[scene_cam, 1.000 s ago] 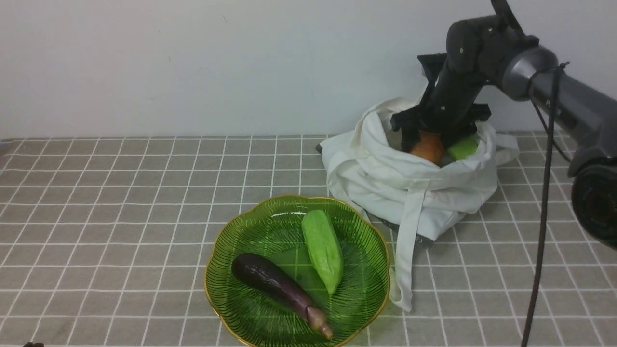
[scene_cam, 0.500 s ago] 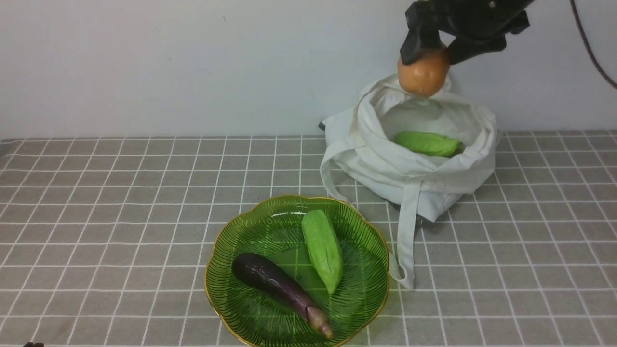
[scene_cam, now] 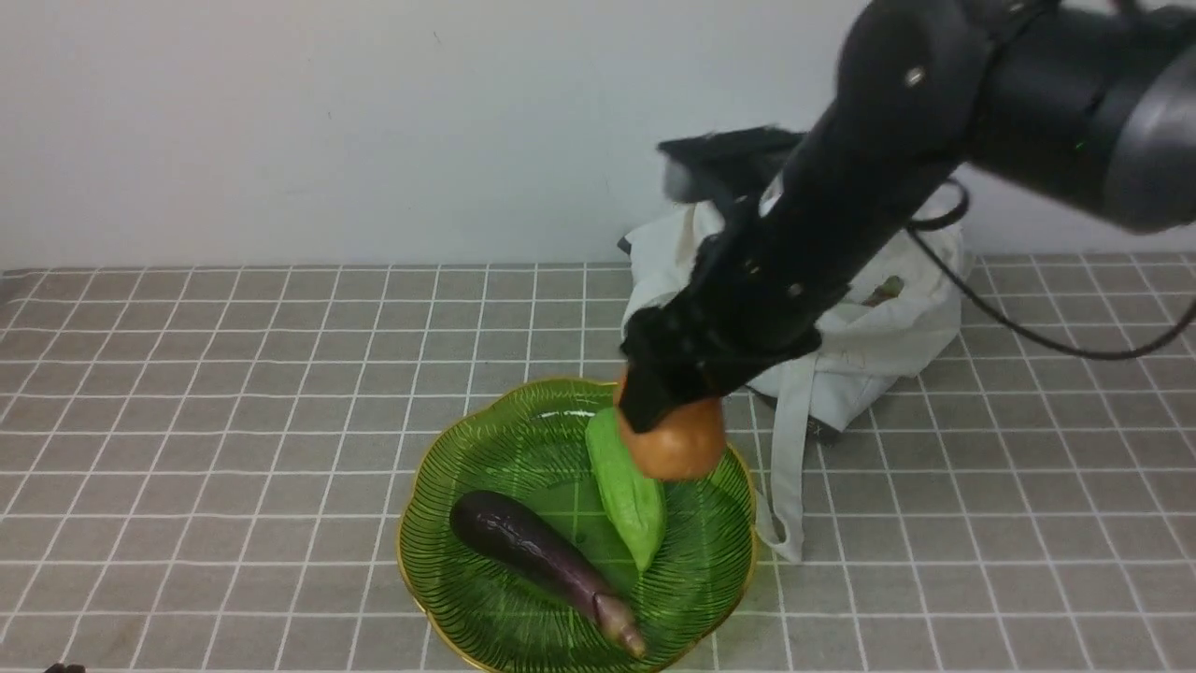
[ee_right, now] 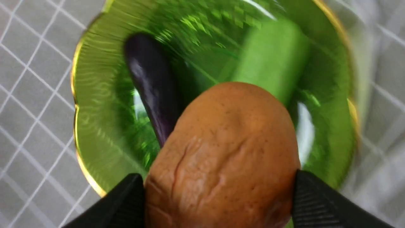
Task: Take vegetables from bag on grey coffee tablecloth place on plate.
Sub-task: 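Take the potato out of the bag and place it in the dish with the right gripper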
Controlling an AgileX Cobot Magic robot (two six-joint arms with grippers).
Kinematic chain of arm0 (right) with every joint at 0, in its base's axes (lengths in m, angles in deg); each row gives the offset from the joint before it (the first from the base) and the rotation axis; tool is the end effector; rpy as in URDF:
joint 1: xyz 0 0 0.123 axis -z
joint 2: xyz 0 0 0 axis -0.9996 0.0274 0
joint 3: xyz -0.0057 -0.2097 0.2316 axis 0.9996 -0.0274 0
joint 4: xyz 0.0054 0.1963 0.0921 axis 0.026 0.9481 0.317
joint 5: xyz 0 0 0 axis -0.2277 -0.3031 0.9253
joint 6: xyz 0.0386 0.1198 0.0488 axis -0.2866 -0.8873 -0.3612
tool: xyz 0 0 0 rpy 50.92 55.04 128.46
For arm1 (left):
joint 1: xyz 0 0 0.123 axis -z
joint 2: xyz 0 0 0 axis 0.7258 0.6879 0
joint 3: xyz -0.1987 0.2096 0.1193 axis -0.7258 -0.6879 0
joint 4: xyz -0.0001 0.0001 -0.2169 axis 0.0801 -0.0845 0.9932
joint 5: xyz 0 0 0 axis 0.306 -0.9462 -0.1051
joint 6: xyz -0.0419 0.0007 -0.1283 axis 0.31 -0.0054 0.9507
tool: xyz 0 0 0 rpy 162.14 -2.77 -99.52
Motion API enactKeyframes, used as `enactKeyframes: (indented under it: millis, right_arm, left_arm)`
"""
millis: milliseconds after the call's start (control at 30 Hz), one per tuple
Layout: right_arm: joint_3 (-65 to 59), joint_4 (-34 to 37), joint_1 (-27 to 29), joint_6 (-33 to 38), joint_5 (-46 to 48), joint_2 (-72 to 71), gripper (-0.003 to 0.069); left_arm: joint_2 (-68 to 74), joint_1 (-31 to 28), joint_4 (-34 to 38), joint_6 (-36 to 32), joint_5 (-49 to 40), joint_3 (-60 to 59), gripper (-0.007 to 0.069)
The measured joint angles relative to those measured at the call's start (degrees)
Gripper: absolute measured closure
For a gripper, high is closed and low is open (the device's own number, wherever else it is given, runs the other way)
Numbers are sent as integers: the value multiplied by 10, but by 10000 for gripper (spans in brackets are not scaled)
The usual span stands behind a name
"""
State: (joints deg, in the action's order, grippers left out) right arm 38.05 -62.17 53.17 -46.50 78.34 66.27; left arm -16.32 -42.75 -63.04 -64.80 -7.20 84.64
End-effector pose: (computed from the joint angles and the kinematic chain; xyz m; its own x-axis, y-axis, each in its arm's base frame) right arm 0.2966 0.2481 0.2719 -0.7659 -0.5589 -0.3179 -0.6325 0.7438 0.2162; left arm 0.0311 -0.0035 0.1577 -0.2904 0.0563 -0.9552 0.0863 0.9957 0.0325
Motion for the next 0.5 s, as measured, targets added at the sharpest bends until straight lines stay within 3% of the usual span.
enactKeyframes:
  millis: [100,300,500]
  right_arm:
    - [0,-28,-39,5,-69,27,121]
    - [9,-34,-61,6,-107,73,119]
    - [26,-58,-61,5,-98,75,26]
  left_arm:
    - [0,0,0,0,0,0,629]
    - [0,0,0,0,0,0,629]
    - [0,0,0,0,0,0,629]
